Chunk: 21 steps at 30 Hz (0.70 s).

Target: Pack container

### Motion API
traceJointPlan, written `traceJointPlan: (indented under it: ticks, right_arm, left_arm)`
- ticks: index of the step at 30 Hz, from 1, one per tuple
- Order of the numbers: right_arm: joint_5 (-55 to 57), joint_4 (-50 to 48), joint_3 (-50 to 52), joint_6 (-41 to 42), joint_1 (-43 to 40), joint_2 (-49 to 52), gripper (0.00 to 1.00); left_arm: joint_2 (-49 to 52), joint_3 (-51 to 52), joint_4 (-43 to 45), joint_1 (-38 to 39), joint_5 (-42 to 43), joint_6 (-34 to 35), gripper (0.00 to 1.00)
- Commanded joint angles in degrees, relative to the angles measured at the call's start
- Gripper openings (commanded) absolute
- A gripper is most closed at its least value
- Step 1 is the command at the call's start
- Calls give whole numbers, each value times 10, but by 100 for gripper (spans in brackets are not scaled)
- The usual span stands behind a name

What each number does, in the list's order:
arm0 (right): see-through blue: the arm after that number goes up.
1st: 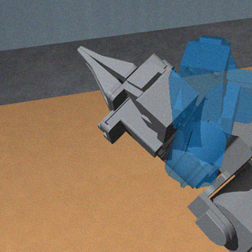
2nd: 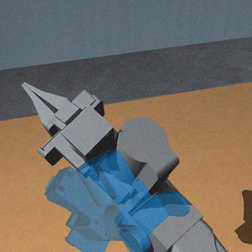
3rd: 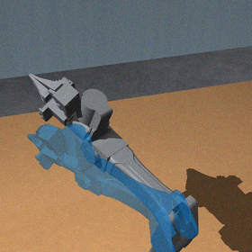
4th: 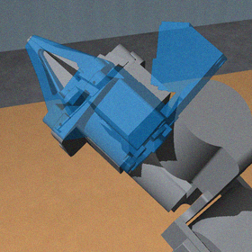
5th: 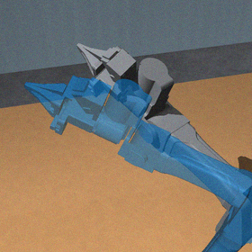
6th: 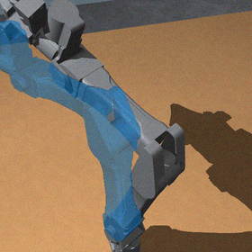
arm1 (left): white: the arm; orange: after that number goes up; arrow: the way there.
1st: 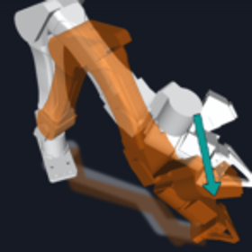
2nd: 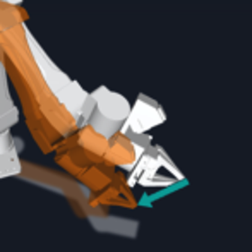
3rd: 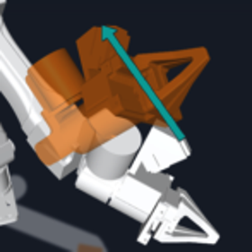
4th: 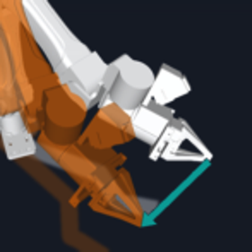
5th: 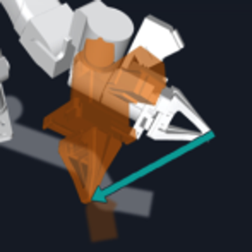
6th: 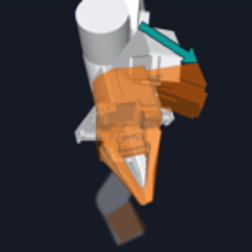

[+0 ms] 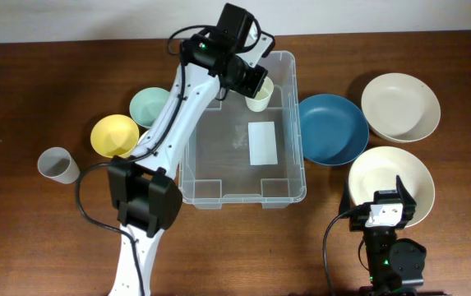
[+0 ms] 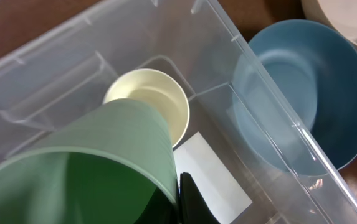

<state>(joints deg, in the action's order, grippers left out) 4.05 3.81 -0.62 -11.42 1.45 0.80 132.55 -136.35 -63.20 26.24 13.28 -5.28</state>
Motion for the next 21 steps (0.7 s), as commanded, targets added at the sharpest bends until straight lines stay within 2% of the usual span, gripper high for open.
traceJointPlan:
  ticks: [1, 21]
  right_arm:
    - [9, 3, 3, -2, -4, -3, 99]
    - [9, 3, 3, -2, -4, -3, 99]
  left_arm:
    - [1, -2, 4, 2, 20, 5, 1]
    - [18, -1, 53, 19, 20, 5, 1]
